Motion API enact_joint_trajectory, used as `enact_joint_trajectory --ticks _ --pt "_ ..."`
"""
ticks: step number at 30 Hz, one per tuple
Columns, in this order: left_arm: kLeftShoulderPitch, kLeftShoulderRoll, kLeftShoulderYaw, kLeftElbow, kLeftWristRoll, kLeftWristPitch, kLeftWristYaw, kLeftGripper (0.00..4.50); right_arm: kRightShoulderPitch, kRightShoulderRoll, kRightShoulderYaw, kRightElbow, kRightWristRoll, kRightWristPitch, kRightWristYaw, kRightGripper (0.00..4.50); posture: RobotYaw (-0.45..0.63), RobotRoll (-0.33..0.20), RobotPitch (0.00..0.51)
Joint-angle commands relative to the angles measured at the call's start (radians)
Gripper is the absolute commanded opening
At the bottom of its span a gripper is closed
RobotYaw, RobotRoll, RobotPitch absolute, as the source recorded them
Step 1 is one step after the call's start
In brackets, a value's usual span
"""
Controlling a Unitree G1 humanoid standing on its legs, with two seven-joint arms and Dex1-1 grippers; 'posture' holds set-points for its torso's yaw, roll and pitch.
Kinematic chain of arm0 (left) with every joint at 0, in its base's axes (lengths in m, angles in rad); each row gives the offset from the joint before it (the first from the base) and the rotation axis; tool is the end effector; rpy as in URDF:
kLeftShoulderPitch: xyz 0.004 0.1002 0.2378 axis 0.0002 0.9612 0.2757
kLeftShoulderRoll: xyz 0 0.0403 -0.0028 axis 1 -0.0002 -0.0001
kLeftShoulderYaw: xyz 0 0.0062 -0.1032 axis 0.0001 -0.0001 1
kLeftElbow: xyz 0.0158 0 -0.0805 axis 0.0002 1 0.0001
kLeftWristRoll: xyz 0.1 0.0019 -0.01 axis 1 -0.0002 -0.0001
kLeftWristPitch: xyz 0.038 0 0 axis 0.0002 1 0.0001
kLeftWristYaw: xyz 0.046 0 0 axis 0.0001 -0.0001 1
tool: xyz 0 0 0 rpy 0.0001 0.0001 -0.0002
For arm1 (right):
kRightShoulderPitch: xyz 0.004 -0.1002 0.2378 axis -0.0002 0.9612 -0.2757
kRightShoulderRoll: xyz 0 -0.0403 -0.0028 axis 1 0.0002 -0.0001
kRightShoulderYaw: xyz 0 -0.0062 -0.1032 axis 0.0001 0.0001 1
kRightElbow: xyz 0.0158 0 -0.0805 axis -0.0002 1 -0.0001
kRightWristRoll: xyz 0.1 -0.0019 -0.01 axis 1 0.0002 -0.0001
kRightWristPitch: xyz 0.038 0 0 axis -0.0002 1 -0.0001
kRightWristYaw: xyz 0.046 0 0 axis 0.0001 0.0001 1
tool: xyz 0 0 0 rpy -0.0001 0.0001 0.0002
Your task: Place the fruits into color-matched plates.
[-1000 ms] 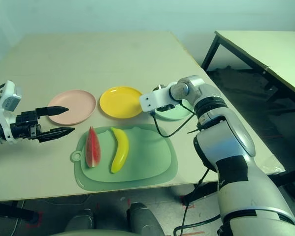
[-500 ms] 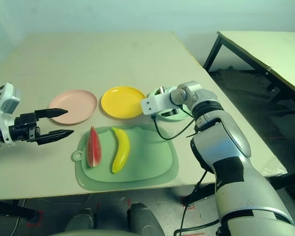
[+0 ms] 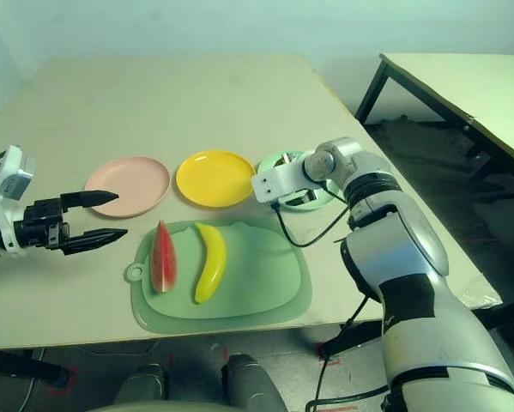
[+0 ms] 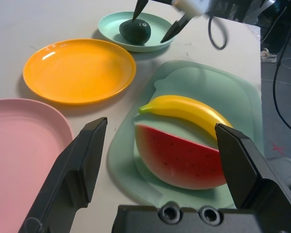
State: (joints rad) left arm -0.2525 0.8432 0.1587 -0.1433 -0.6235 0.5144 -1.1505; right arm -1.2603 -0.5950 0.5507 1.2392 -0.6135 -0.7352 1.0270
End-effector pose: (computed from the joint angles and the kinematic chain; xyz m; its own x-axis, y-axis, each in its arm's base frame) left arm 0.2326 0.2821 0.1822 0.4356 -0.8741 -0.2148 0.8985 0.4365 0.0459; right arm 0.3617 -0.2034 0.2193 0.4425 0.3437 -0.8283 -0.6954 -0.4516 -0.5590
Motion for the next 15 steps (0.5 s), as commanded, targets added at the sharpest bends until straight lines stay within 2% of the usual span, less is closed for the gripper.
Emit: enact_joint_trajectory --ticks 1,7,11,15 --pt "-0.002 0.007 -0.008 0.038 0.021 -0.025 -0.026 4.5 0.016 -0.023 -0.048 -0.119 0.13 -0.081 0.182 4.48 -0.12 0.0 0.055" --pt "-0.012 0.005 -0.022 0.082 0.023 -0.031 -0.07 4.5 0.138 -0.079 -0.03 -0.503 0.324 -0.093 0.415 4.48 -0.14 0.0 0.06" --pt "-0.014 0.007 -0.025 0.117 0.039 -0.049 -0.084 4.5 0.233 -0.102 -0.004 -0.829 0.428 0.041 0.537 4.48 -0.14 0.0 0.06" --pt "-0.007 0.004 -0.021 0.125 0.046 -0.05 -0.086 4.5 0.289 -0.093 0.033 -1.053 0.468 0.176 0.585 4.48 -0.14 0.0 0.063"
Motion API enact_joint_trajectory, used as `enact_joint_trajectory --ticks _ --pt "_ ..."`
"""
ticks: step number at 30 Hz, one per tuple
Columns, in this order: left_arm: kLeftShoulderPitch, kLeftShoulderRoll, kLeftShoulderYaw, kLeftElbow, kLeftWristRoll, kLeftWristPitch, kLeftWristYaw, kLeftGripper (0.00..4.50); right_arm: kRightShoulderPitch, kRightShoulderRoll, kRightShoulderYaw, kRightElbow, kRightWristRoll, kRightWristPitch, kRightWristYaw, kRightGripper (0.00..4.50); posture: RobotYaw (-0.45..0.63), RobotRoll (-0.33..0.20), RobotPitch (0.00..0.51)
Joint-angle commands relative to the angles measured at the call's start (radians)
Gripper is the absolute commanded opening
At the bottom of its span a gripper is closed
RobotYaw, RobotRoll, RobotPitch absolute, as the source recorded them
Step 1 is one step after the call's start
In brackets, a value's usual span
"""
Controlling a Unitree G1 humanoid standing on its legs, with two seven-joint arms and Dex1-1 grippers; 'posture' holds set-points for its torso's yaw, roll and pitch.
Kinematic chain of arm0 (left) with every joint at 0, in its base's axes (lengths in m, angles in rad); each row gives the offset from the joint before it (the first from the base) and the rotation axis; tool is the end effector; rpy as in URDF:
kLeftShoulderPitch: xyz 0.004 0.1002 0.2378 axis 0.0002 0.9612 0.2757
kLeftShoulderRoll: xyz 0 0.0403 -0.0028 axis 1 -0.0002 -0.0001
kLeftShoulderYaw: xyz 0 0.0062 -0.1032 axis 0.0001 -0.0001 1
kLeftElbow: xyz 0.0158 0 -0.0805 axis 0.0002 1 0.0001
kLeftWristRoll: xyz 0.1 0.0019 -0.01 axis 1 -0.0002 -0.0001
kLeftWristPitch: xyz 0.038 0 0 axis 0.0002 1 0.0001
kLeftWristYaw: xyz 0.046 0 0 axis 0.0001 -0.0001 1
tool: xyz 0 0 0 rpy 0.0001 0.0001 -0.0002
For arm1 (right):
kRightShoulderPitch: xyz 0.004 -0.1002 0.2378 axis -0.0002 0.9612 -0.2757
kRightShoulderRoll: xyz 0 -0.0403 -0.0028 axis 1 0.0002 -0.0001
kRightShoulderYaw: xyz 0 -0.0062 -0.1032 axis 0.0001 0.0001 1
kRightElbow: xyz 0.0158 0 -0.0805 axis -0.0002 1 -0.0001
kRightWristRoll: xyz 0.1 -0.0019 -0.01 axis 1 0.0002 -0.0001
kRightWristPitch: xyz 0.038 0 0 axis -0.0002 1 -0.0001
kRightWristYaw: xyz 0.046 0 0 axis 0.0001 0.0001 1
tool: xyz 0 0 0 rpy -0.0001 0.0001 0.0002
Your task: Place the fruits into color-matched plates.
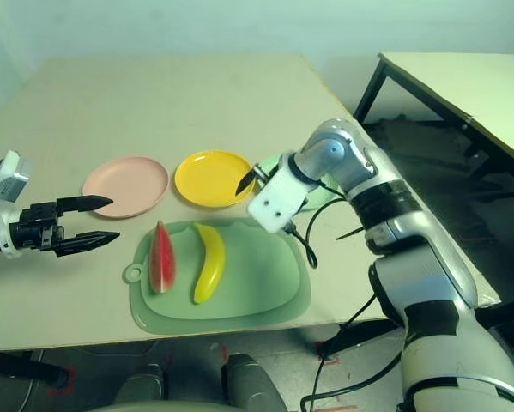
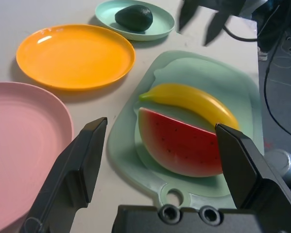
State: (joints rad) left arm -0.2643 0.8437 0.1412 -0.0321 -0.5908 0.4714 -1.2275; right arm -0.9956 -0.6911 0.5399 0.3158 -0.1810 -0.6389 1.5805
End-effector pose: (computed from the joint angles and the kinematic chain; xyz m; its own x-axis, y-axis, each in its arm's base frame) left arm 0.2378 0.2941 0.1713 0.4164 -0.8781 -0.2357 0.9037 0.4282 0.0009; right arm 0.3039 -0.1417 0.2447 0.1004 0.4437 -0.8906 -0.3691 -0.8146 -0.4474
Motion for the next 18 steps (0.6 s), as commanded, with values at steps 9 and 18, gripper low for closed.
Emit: enact_joint_trajectory --ticks 9,18 --pt "0.05 0.031 0.006 -0.02 -0.001 0.019 -0.027 4.5 0.021 0.141 0.12 -0.17 -0.044 0.187 -0.002 4.48 -0.12 0.0 0.059" --pt "0.062 0.033 0.02 -0.065 -0.024 0.044 -0.019 4.5 0.016 0.179 0.172 -0.054 -0.135 0.13 -0.026 4.48 -0.1 0.0 0.059"
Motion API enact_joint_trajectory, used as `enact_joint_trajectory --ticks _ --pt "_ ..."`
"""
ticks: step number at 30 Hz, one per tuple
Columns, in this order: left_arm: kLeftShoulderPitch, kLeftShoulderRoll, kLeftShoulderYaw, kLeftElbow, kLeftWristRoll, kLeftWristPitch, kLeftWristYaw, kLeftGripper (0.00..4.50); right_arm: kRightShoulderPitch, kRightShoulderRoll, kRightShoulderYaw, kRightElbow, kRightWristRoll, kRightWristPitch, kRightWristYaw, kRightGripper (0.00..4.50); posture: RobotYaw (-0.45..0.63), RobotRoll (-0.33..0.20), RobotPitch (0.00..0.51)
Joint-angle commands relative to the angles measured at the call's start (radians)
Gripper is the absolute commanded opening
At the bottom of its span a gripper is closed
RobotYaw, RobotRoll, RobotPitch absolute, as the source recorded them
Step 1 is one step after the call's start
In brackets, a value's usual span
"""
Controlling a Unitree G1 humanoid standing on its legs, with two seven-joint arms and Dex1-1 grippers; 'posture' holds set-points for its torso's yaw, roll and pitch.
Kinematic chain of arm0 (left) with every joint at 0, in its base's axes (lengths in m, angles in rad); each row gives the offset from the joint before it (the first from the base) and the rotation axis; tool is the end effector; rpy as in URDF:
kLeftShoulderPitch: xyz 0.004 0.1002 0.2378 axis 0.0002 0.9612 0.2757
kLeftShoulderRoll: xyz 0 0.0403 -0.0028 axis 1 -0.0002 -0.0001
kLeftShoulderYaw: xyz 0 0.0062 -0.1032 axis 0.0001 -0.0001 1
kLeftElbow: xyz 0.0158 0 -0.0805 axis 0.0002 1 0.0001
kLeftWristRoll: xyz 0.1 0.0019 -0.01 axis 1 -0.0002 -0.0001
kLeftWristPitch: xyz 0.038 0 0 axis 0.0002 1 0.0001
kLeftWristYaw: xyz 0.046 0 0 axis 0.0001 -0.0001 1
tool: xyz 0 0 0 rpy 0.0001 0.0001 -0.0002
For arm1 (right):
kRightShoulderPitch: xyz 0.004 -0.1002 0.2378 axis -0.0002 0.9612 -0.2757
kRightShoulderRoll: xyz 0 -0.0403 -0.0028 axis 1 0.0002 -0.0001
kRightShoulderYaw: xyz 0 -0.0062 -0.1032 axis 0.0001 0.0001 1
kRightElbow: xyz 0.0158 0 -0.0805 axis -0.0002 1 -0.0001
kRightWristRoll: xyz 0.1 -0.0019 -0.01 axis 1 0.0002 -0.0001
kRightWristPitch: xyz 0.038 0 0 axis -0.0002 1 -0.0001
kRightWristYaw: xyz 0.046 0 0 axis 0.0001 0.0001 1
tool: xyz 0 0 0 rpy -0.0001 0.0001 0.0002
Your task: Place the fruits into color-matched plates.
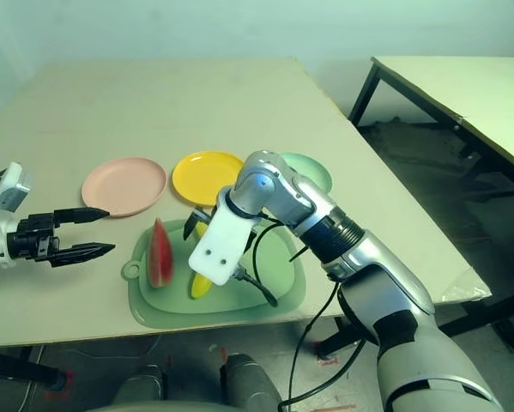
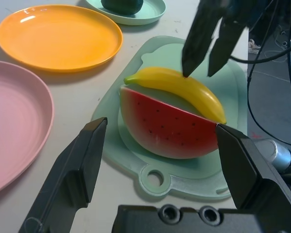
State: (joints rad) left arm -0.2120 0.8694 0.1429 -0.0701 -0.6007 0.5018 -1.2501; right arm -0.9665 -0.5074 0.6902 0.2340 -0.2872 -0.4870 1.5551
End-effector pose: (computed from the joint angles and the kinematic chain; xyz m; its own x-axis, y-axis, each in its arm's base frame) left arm 0.2299 0.2957 0.1674 0.3811 -0.8823 -0.2762 0.9123 0.4072 -0.0422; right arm 0.2923 -0.0778 0.2081 -0.0201 0.3903 -0.9205 -0.3220 -0.8741 -0.3636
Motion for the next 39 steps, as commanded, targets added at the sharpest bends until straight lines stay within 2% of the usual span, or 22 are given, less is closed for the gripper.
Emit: enact_joint_trajectory --ticks 1,6,14,23,26,32,33,39 --pt "0.013 0.007 0.019 -0.032 -0.015 0.015 0.005 4.5 -0.013 -0.012 0.026 0.038 -0.035 -0.031 0.005 4.48 -0.1 0.0 0.059" --pt "0.027 0.014 0.023 -0.04 -0.008 0.013 0.006 4.5 -0.009 -0.024 0.033 0.085 -0.06 -0.065 0.003 4.48 -0.09 0.0 0.06" --pt "0.03 0.016 0.021 -0.057 -0.02 0.026 0.009 4.5 -0.016 0.013 0.055 0.228 -0.135 -0.124 -0.07 4.48 -0.08 0.0 0.061" --pt "0.031 0.011 0.019 -0.065 -0.021 0.03 0.018 4.5 0.0 0.028 0.055 0.225 -0.122 -0.116 -0.059 4.48 -0.08 0.0 0.066" --pt "0.03 0.009 0.02 -0.066 -0.023 0.03 0.022 4.5 -0.003 0.017 0.055 0.237 -0.121 -0.121 -0.046 3.87 -0.08 0.0 0.066" --pt "0.027 0.008 0.018 -0.064 -0.026 0.032 0.024 4.5 -0.001 -0.01 0.049 0.244 -0.112 -0.133 -0.023 1.78 -0.08 0.0 0.067" --pt "0.026 0.007 0.017 -0.063 -0.026 0.031 0.024 4.5 -0.001 -0.014 0.048 0.244 -0.11 -0.134 -0.02 1.67 -0.08 0.0 0.068" --pt "0.016 0.003 0.013 -0.051 -0.023 0.029 0.026 4.5 -0.019 -0.047 0.035 0.256 -0.077 -0.154 0.014 1.67 -0.08 0.0 0.063"
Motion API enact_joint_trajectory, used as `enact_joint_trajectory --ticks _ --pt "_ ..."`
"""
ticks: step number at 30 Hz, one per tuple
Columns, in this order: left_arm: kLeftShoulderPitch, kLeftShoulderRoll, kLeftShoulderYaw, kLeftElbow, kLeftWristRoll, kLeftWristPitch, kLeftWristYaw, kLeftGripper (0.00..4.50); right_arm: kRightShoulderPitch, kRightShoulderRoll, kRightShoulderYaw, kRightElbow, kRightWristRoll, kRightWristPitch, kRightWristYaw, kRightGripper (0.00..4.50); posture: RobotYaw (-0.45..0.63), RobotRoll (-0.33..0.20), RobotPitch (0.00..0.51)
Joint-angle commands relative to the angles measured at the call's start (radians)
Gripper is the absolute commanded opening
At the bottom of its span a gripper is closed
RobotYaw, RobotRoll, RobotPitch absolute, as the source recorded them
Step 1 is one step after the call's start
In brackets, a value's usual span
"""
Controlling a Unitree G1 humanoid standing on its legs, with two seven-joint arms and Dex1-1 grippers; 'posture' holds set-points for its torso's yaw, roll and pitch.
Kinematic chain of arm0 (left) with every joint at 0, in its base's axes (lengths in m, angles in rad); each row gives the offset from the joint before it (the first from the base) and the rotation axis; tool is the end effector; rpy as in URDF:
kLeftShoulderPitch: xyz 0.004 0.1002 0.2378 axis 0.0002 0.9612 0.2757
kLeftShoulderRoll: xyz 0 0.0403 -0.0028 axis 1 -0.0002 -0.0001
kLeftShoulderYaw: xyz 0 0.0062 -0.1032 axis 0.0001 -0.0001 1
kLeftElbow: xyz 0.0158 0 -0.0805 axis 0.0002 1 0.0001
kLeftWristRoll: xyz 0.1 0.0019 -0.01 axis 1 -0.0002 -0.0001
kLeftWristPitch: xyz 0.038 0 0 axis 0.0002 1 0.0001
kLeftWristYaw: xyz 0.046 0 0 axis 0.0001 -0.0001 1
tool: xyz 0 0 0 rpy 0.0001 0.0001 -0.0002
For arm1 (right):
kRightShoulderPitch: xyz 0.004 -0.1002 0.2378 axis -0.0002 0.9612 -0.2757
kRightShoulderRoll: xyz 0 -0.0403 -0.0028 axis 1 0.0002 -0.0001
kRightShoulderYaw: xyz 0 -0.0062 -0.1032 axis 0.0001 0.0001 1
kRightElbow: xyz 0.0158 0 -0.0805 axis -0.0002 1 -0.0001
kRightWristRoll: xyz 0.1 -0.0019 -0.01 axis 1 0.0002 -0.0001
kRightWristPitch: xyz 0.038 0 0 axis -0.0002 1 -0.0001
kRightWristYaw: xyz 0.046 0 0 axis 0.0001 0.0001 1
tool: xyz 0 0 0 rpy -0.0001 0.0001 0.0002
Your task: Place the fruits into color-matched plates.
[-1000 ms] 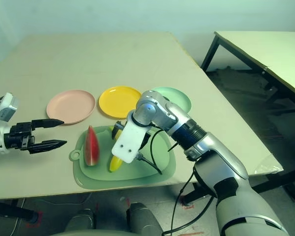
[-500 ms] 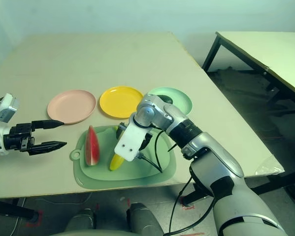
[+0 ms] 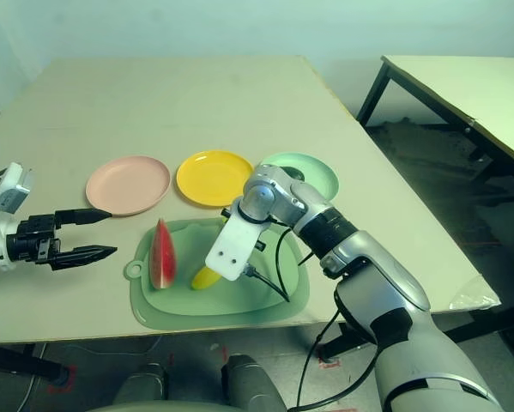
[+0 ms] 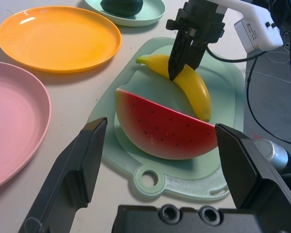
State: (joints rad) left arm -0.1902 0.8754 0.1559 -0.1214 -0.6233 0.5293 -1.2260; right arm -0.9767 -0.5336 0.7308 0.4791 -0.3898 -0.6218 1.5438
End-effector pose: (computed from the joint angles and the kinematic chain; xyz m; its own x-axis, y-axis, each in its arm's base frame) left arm 0.2254 0.2921 0.1702 0.3815 -0.8829 -0.2738 0.9123 0.4073 -0.0424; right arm 0.3131 -0.1020 0.1808 -0.0180 0.2311 -0.9728 -0.4083 -0.8898 -0.2038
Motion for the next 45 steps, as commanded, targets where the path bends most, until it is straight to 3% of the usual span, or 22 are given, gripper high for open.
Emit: enact_joint_trajectory --ticks 1,7,12,19,26,29,38,45 --pt "-0.007 -0.005 0.001 0.002 0.0 0.001 0.004 4.5 -0.017 -0.032 -0.009 0.02 0.034 -0.033 0.035 1.67 -0.08 0.0 0.062" --pt "-0.003 -0.012 0.009 0.017 0.015 -0.034 0.007 4.5 -0.11 -0.064 -0.041 0.124 0.053 -0.068 0.046 1.67 -0.09 0.0 0.057" --pt "-0.028 -0.034 0.016 0.046 0.033 -0.072 0.048 4.5 -0.259 -0.022 -0.048 0.388 -0.039 -0.086 -0.1 1.67 -0.08 0.0 0.056" --pt "-0.034 -0.046 0.021 0.065 0.053 -0.107 0.078 4.5 -0.377 0.09 -0.094 0.66 -0.094 0.001 -0.378 1.67 -0.07 0.0 0.055" --pt "-0.037 -0.062 0.035 0.077 0.073 -0.118 0.146 4.5 -0.379 0.167 -0.148 0.794 -0.099 0.108 -0.573 1.67 -0.06 0.0 0.054" --pt "-0.065 -0.102 0.07 0.068 0.05 -0.114 0.209 4.5 -0.37 0.182 -0.153 0.821 -0.118 0.142 -0.656 1.67 -0.05 0.0 0.054" --pt "-0.07 -0.104 0.076 0.068 0.07 -0.134 0.215 4.5 -0.318 0.198 -0.142 0.843 -0.166 0.144 -0.742 1.67 -0.05 0.0 0.053" --pt "-0.079 -0.103 0.069 0.076 0.074 -0.136 0.204 4.5 -0.298 0.205 -0.15 0.843 -0.18 0.137 -0.749 4.04 -0.05 0.0 0.056"
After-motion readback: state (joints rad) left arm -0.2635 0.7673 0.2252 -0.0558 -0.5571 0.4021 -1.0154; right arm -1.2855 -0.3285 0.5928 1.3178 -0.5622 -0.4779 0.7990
